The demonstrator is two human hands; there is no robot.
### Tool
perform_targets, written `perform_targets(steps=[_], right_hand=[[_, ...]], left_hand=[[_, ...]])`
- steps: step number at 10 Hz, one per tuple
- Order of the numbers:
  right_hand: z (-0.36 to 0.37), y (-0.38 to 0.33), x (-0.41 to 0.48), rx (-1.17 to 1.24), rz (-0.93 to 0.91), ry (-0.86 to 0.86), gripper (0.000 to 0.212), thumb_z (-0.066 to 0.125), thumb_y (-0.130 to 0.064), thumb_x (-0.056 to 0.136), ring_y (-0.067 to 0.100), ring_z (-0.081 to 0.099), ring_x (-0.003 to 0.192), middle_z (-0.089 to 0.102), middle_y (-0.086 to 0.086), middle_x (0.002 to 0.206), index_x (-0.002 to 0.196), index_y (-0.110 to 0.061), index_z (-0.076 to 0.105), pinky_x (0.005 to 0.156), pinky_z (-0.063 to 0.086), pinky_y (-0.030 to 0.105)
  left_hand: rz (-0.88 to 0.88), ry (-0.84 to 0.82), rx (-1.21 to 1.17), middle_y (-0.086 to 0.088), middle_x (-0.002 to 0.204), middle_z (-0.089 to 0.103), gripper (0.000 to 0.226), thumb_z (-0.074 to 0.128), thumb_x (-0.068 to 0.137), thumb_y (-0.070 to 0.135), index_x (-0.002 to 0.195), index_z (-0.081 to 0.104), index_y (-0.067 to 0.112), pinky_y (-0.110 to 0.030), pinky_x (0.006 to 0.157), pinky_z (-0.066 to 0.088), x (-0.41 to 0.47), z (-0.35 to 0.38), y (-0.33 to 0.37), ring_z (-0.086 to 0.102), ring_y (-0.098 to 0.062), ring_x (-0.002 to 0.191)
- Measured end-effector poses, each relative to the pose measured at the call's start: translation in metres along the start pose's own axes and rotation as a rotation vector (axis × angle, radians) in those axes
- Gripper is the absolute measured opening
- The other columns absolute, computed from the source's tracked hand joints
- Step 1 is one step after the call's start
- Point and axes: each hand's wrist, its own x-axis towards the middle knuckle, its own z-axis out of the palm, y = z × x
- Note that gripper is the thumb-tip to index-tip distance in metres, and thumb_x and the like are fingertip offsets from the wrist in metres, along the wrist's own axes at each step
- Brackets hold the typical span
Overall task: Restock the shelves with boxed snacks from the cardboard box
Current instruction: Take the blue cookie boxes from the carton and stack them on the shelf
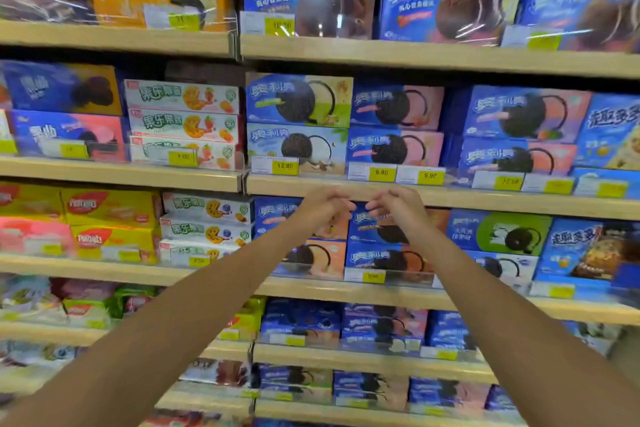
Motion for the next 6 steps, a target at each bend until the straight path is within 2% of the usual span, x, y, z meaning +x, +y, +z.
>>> perform_targets(steps=[1, 2, 3, 4, 5, 6], right_hand=[[-0.005, 0.041, -0.023, -0.015, 0.095, -0.001, 0.028, 0.042, -0.007, 0.093, 0.008, 0.059, 0.046, 0.065, 0.004, 0.066, 0.070, -0.013, 0.057, 0.045, 0.046, 0.019], [-0.009, 0.086, -0.049, -0.020, 0.208, -0.040, 0.030, 0.043, -0.002, 0.093, 0.009, 0.057, 0.044, 0.063, 0.005, 0.060, 0.068, -0.010, 0.057, 0.047, 0.047, 0.022], [-0.005, 0.144, -0.079, -0.085, 0.409, -0.193, 0.026, 0.048, -0.006, 0.093, 0.006, 0.058, 0.040, 0.063, 0.004, 0.056, 0.070, -0.009, 0.060, 0.050, 0.048, 0.023], [0.005, 0.208, -0.109, -0.098, 0.616, -0.293, 0.025, 0.050, -0.011, 0.093, 0.007, 0.059, 0.040, 0.062, -0.003, 0.046, 0.071, -0.009, 0.061, 0.054, 0.047, 0.026], [0.010, 0.270, -0.149, -0.071, 0.791, -0.317, 0.033, 0.044, -0.016, 0.097, 0.006, 0.057, 0.039, 0.060, -0.005, 0.043, 0.067, -0.010, 0.057, 0.055, 0.045, 0.025], [0.015, 0.332, -0.186, -0.073, 0.945, -0.340, 0.027, 0.047, -0.011, 0.094, 0.007, 0.057, 0.042, 0.059, -0.006, 0.043, 0.068, -0.012, 0.056, 0.050, 0.041, 0.019]], left_hand=[[-0.085, -0.067, -0.020, -0.002, 0.079, 0.062, 0.025, 0.050, 0.093, 0.000, 0.116, 0.058, -0.003, -0.011, 0.051, 0.047, -0.019, 0.031, -0.029, 0.061, 0.002, 0.052], [-0.173, -0.118, -0.014, -0.003, 0.081, 0.062, 0.022, 0.046, 0.094, -0.001, 0.113, 0.057, 0.005, -0.010, 0.048, 0.043, -0.043, 0.057, -0.068, 0.059, 0.003, 0.048], [-0.307, -0.173, 0.038, -0.004, 0.082, 0.064, 0.017, 0.049, 0.095, 0.003, 0.108, 0.058, 0.008, -0.008, 0.044, 0.041, -0.069, 0.086, -0.126, 0.060, 0.000, 0.055], [-0.522, -0.198, 0.043, -0.003, 0.067, 0.063, 0.013, 0.047, 0.095, -0.001, 0.100, 0.060, 0.001, -0.010, 0.040, 0.040, -0.094, 0.115, -0.182, 0.057, 0.003, 0.041], [-0.577, -0.317, 0.177, -0.016, 0.105, 0.060, 0.027, 0.047, 0.096, 0.004, 0.119, 0.056, -0.008, -0.011, 0.067, 0.049, -0.123, 0.145, -0.244, 0.066, -0.010, 0.087], [-0.711, -0.384, 0.217, -0.017, 0.115, 0.060, 0.032, 0.047, 0.097, 0.010, 0.123, 0.056, -0.007, -0.011, 0.071, 0.048, -0.153, 0.178, -0.296, 0.066, -0.004, 0.089]])
